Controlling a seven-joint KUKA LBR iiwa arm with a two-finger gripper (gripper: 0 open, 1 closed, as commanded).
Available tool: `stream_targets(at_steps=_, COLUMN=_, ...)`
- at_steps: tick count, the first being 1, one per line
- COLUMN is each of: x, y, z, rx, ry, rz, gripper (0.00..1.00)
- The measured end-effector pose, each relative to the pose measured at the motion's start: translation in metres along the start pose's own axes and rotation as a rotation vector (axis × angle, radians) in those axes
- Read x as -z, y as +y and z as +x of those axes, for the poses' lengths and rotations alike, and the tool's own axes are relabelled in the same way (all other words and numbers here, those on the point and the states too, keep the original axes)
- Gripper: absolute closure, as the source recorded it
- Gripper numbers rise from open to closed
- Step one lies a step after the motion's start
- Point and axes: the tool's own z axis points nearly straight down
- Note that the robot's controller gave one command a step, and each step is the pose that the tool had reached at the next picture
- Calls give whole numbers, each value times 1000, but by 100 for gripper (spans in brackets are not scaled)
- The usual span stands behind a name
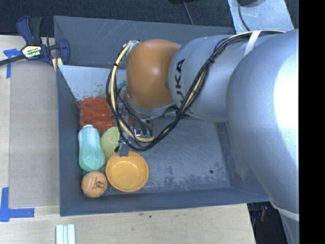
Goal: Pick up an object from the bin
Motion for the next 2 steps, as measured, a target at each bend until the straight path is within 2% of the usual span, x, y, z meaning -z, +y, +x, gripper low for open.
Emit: stream_targets(at_steps=2, x=-1, y=0, z=2, rx=9, ry=0, rz=0, gripper=0)
